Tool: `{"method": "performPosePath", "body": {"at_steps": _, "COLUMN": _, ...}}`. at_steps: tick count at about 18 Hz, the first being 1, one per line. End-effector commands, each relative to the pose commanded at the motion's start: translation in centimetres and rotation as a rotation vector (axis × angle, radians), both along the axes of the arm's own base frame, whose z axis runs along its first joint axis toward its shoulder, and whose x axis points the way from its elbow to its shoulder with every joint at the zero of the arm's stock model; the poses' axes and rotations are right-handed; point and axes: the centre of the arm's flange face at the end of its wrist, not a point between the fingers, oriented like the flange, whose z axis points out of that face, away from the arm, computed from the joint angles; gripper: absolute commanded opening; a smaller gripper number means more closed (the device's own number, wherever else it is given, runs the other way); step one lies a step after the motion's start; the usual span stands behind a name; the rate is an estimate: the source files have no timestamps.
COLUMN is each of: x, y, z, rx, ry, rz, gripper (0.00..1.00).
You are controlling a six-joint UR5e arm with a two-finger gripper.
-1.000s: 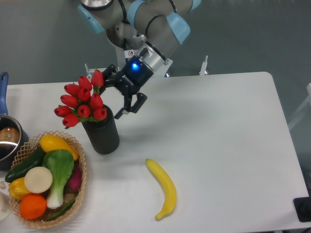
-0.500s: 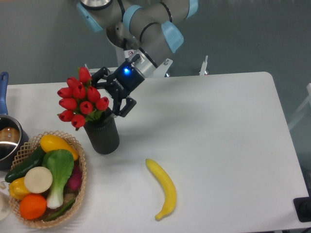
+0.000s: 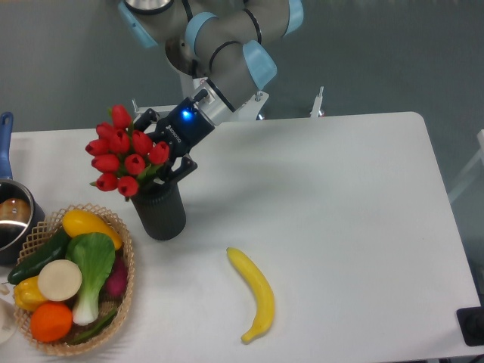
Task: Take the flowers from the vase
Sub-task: 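Close the gripper around the tulip stems just above the vase rim, then lift the gripped tulips straight up out of the black vase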
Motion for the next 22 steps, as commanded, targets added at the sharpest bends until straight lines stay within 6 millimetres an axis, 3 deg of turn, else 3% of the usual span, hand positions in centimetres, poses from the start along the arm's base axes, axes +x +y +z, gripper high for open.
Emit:
{"method": "performPosePath", "body": {"at_steps": 7, "x": 0.2, "y": -0.5, "z": 3.6, "rx": 0.020, "ry": 0.016, "rz": 0.035, "gripper": 0.00}}
{"method": "performPosePath", "body": {"at_steps": 11, "x": -1.0, "y": 0.4, "z": 8.6, "rx": 0.017, "ry": -0.070, "rz": 0.102, "gripper": 0.00}}
{"method": "performPosePath", "body": {"at_steps": 14, "x": -2.3, "y": 1.2, "z": 11.3, "rx": 0.013, "ry": -0.100, "rz": 0.135, "gripper": 0.00}}
{"method": "performPosePath", "body": {"at_steps": 22, "x": -3.9, "y": 0.4, "z": 14.0, "rx": 0.017, "ry": -0.198, "rz": 0.205, "gripper": 0.00}}
